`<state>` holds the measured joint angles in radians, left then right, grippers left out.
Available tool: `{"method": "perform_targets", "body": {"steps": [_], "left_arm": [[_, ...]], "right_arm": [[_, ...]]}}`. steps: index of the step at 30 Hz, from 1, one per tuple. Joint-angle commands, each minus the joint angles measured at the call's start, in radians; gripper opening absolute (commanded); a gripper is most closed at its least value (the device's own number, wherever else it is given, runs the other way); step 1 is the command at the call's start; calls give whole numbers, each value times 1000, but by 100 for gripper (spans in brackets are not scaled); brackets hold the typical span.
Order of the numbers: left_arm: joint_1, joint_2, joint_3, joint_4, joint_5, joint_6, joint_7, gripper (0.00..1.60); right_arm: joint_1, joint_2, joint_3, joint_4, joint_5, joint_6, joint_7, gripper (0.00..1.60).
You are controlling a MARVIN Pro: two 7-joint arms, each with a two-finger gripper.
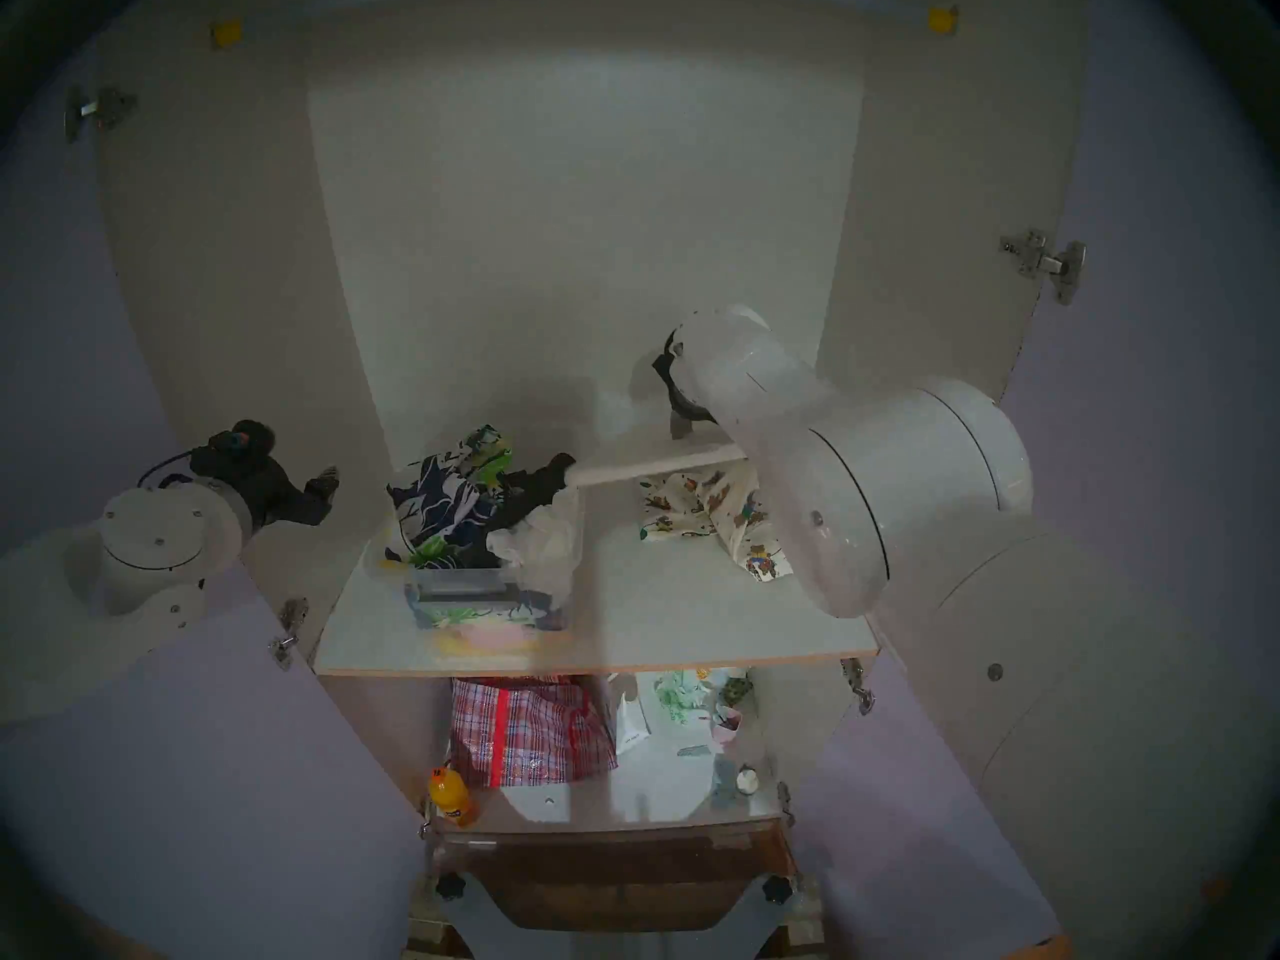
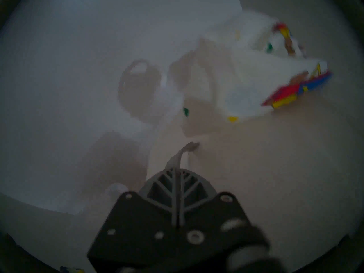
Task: Take clothing out of the storage bin and put the lid back on the bin
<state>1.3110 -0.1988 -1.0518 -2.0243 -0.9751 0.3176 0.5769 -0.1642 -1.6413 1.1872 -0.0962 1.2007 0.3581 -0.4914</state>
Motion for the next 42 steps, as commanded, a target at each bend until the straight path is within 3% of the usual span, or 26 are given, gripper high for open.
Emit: {"method": "perform_targets", "body": {"steps": [1,11,19,20,21,23,24,29,42], "left_arm": [[-20,8,-19,-5,4,-5,3,160],[-21,9,-18,-5,5,-5,3,160],[-23,10,-19,-6,5,-6,3,160],[-23,10,-19,-6,5,-6,3,160],[-24,10,-19,-6,5,-6,3,160],[-24,11,-19,-6,5,-6,3,160],[-24,11,-19,-6,5,-6,3,160],[-25,11,-20,-6,5,-6,3,160],[-26,13,-21,-8,5,-6,3,160]], "right_arm": [[39,8,-19,-42,-17,13,36,0],[45,6,-1,-54,0,3,62,0],[-11,-30,-69,-52,-47,-13,84,0],[-25,-32,-77,-51,-50,-17,87,19],[-36,-34,-82,-48,-52,-13,88,19],[-50,-30,-88,-46,-55,0,82,43],[-56,-26,-91,-47,-57,4,83,160],[-77,-16,-153,-28,-101,47,70,160],[-150,28,-416,-24,-261,233,160,160]]}}
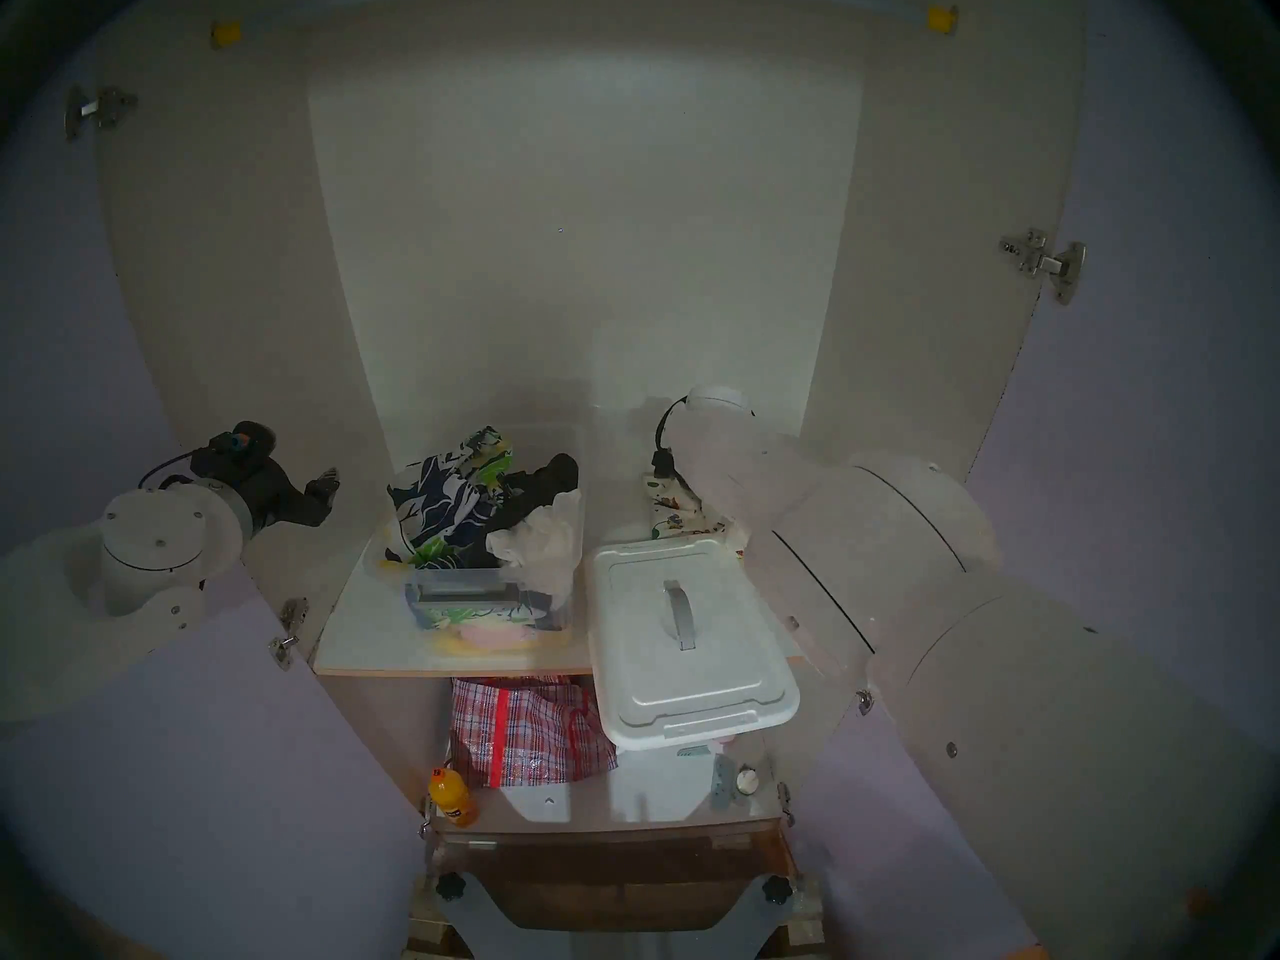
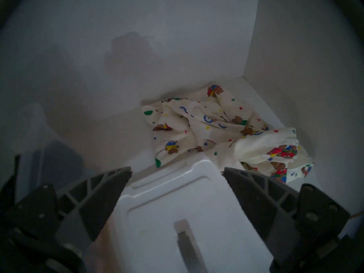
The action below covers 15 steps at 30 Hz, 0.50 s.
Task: Take clothing out of the storage bin and put the lid back on the bin
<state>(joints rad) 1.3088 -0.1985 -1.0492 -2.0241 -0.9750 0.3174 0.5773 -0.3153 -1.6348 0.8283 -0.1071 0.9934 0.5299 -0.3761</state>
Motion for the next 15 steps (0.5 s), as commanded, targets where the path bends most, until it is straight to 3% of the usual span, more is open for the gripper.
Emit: {"method": "perform_targets", "body": {"steps": [1,8,12,15], "left_arm": [[-23,13,-24,-8,5,-6,2,160],[-24,15,-25,-9,5,-7,2,160],[-23,17,-26,-10,5,-7,1,160],[-23,17,-26,-10,4,-8,1,160]], "right_arm": [[-2,27,-73,-15,-66,75,58,160],[-17,52,-160,-7,-96,262,172,160],[-51,66,-194,-31,-84,358,293,160],[-66,76,-212,-53,-89,376,373,160]]}}
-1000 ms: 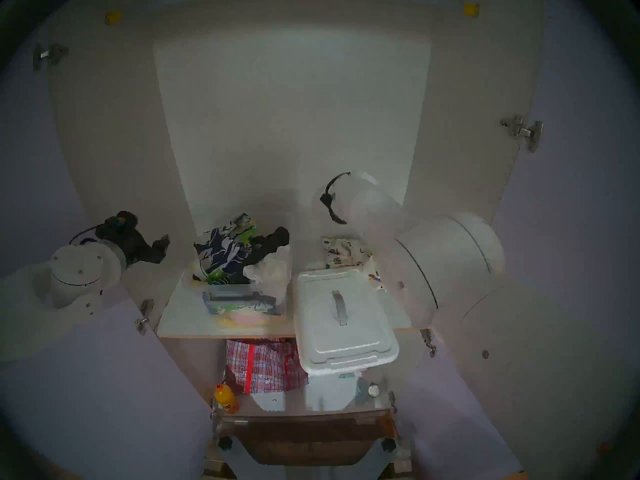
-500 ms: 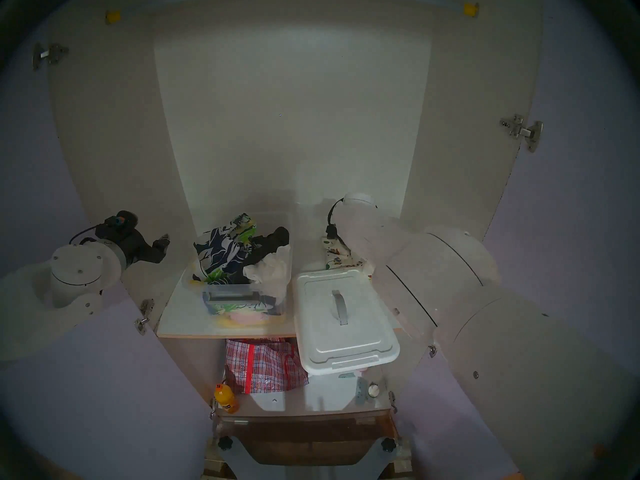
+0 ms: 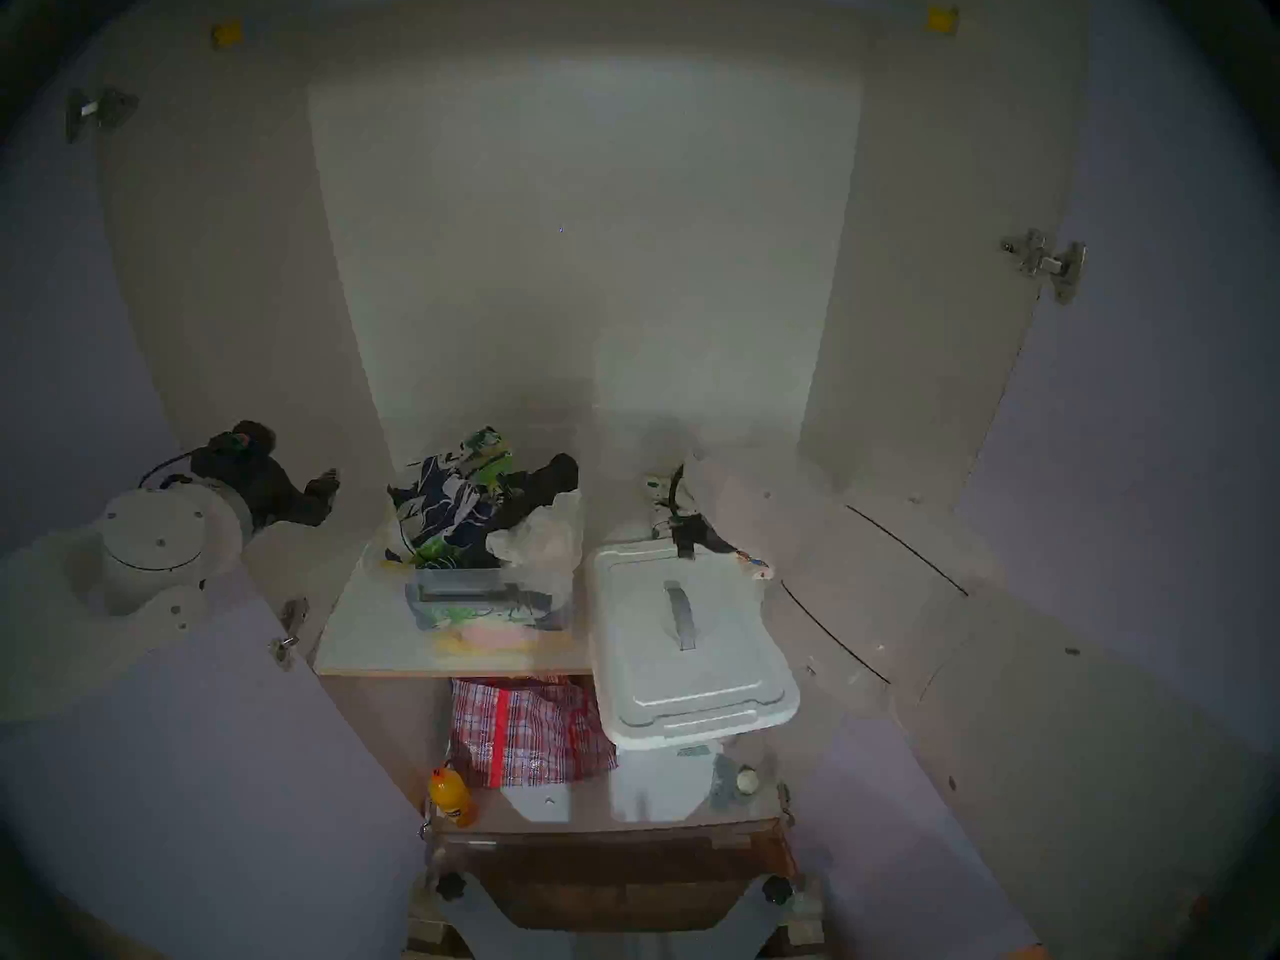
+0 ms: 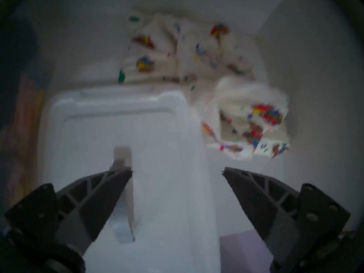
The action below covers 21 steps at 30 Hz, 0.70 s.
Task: Take clothing out of the storage bin and put the lid back on the bin
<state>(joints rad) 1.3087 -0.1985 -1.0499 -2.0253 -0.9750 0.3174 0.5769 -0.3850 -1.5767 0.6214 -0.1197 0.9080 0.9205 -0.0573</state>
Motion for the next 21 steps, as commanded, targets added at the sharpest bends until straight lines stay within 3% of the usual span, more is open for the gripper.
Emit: {"method": "perform_targets", "body": {"steps": [1,8,12,21], "left_arm": [[-23,17,-25,-9,4,-8,1,160],[-23,16,-25,-8,5,-7,2,160],[-23,16,-25,-8,5,-7,2,160],[-23,15,-25,-8,5,-7,2,160]], "right_arm": [[0,20,-14,-45,-8,-18,82,160],[-22,5,-43,-18,-33,-57,151,160],[-47,2,-60,-22,-49,-130,139,160],[-88,-13,-63,-17,-50,-142,139,160]]}}
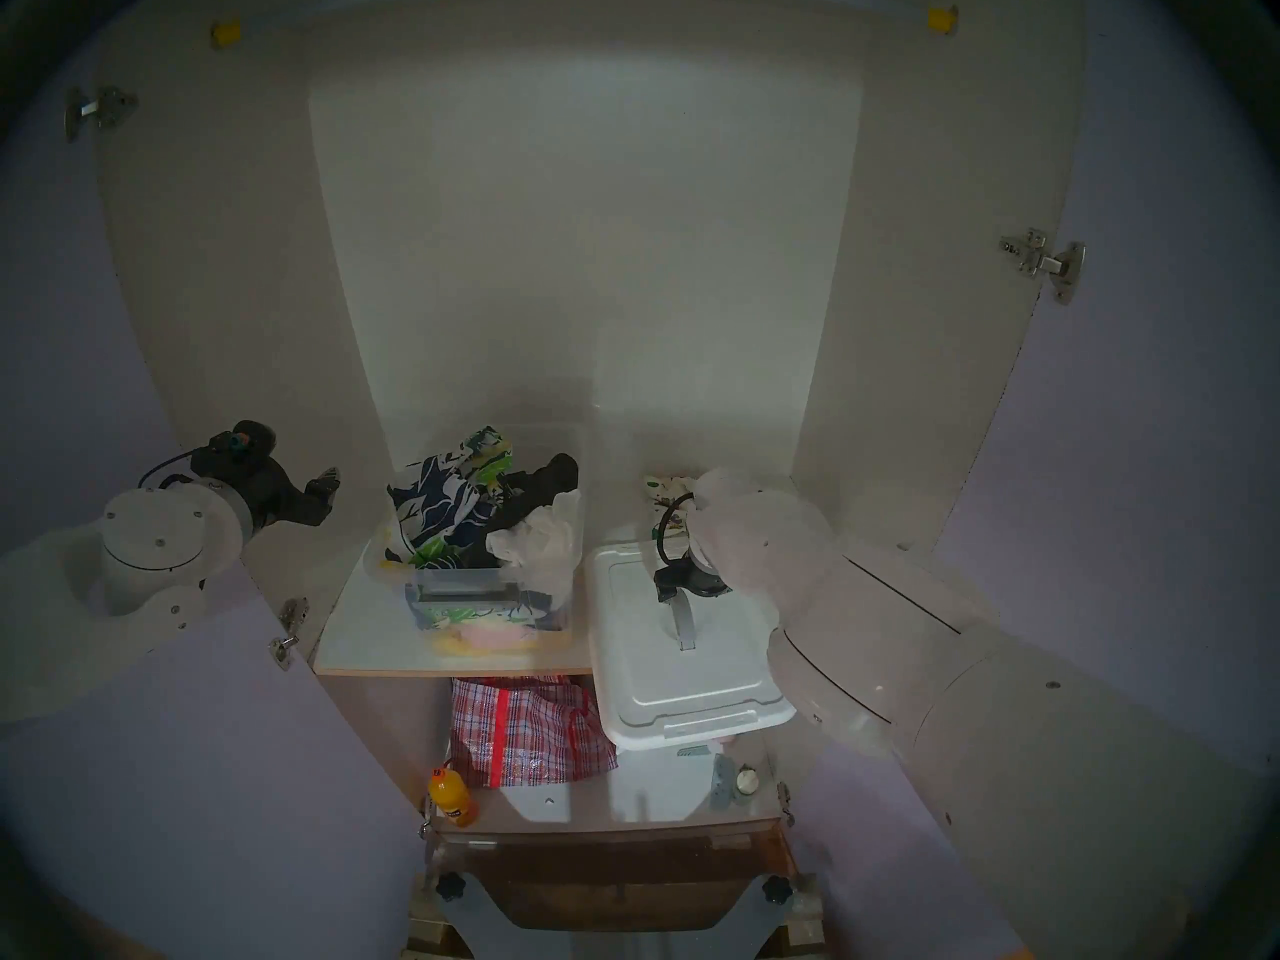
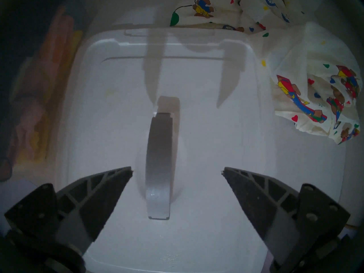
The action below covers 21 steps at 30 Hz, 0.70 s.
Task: Take clothing out of the storage bin and put the lid back on the bin
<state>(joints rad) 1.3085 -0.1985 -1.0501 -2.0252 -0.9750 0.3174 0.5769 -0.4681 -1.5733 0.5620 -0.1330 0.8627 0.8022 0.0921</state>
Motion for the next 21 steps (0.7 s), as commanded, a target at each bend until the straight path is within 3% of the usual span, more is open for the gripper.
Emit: {"method": "perform_targets", "body": {"steps": [1,6,7,8,9,10,12,15,16,18,19,21], "left_arm": [[-23,15,-24,-8,5,-7,2,160],[-23,14,-24,-8,5,-6,2,160],[-23,14,-24,-8,5,-6,2,160],[-23,14,-23,-7,5,-6,2,160],[-23,14,-23,-7,5,-6,2,160],[-23,13,-23,-7,5,-6,3,160],[-23,13,-23,-7,5,-6,3,160],[-23,13,-23,-7,5,-6,3,160],[-23,13,-23,-7,5,-6,3,160],[-23,12,-22,-7,5,-6,3,160],[-23,12,-22,-7,5,-6,3,160],[-23,12,-22,-6,5,-6,3,160]], "right_arm": [[-10,-17,-4,-4,-5,-30,-10,160],[-38,-13,-9,-8,-9,-60,-7,160],[-42,-11,-8,-11,-8,-64,2,117],[-44,-11,-10,-13,-10,-70,2,117],[-48,-14,-8,-12,-9,-73,-3,83],[-51,-15,-7,-12,-8,-75,-1,64],[-56,-17,-9,-13,-11,-95,-9,45],[-60,-19,-7,-13,-11,-111,-11,35],[-60,-20,-1,-12,-6,-120,-12,19],[-57,-20,1,-12,-5,-129,-15,16],[-53,-20,5,-12,-3,-129,-15,0],[-26,-18,28,-12,12,-129,-16,0]]}}
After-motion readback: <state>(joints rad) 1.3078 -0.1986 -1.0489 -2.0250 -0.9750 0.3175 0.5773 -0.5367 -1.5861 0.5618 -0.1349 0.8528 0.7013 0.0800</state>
